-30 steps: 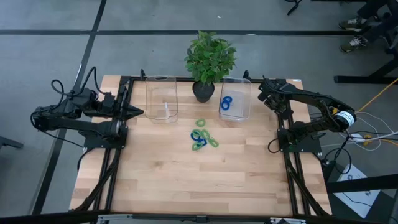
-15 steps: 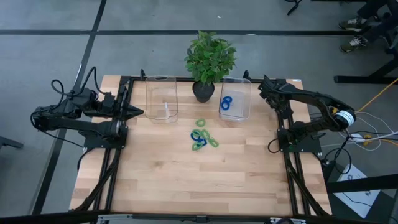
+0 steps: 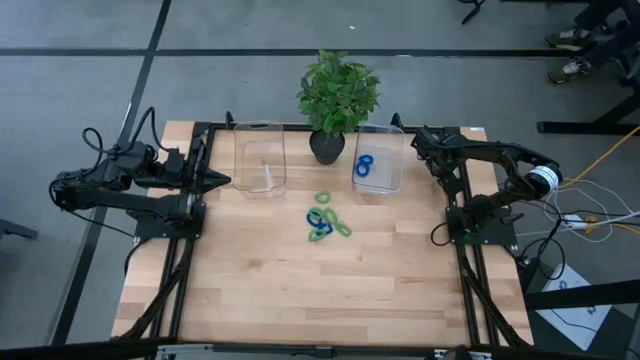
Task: Sort spring keychains
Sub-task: Put the blue spring keychain into the right transparent bin
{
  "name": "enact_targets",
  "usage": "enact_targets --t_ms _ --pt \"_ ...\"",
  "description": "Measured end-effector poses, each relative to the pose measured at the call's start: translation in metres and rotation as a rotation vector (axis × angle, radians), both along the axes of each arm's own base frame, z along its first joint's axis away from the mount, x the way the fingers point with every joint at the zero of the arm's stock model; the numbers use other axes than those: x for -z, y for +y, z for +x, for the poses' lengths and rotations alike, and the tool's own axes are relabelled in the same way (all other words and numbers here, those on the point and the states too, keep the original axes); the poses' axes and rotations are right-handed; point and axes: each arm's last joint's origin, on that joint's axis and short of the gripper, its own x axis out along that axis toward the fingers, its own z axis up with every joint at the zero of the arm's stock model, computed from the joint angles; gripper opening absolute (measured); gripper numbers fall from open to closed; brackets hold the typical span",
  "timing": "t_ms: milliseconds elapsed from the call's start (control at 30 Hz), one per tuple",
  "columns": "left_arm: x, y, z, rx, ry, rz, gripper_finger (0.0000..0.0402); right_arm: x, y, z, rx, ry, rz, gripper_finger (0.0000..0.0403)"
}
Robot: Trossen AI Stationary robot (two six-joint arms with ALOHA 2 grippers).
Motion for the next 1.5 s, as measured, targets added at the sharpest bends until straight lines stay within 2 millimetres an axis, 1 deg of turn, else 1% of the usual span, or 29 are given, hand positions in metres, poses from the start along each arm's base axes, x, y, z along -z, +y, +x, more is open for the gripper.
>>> enact_targets --t_ms 167,333,467,633,767,867,1033,1200,1300,1400,1500 --pt "0.0 0.0 0.0 0.0 0.0 0.0 0.0012 0.0 -0.001 0.001 0.008 -0.008 -0.01 0.0152" --pt "0.0 0.0 0.0 0.0 0.0 0.0 0.0008 0.001 -0.002 0.003 0.011 -0.054 -0.002 0.0152" --pt "0.0 0.0 0.0 0.0 0.0 0.0 0.001 0.001 -0.003 0.004 0.03 -0.07 -0.022 0.0152" --pt "0.0 0.0 0.0 0.0 0.0 0.0 0.0012 0.0 -0.005 0.005 0.105 -0.107 -0.063 0.0152" --pt "0.0 0.0 0.0 0.0 0.0 0.0 0.0009 0.0 -0.008 0.008 0.088 -0.136 -0.083 0.0152" --pt "0.0 0.0 0.0 0.0 0.0 0.0 0.0009 0.0 -0.009 0.012 -0.013 -0.153 -0.072 0.0152" --pt "0.0 0.0 0.0 0.0 0.0 0.0 0.0012 -0.003 -0.004 0.022 -0.267 -0.175 -0.025 0.0152" --pt "0.0 0.0 0.0 0.0 0.0 0.0 0.0009 -0.009 0.002 0.03 -0.598 -0.21 0.026 0.0152" --pt "0.0 0.0 0.0 0.0 0.0 0.0 0.0009 -0.015 0.001 0.034 -0.777 -0.206 0.041 0.0152" --pt "0.0 0.0 0.0 0.0 0.0 0.0 0.0012 -0.024 -0.002 0.036 -0.903 -0.165 0.068 0.0152" --pt "0.0 0.0 0.0 0.0 0.0 0.0 0.0012 -0.033 -0.004 0.035 -0.976 -0.07 0.096 0.0152"
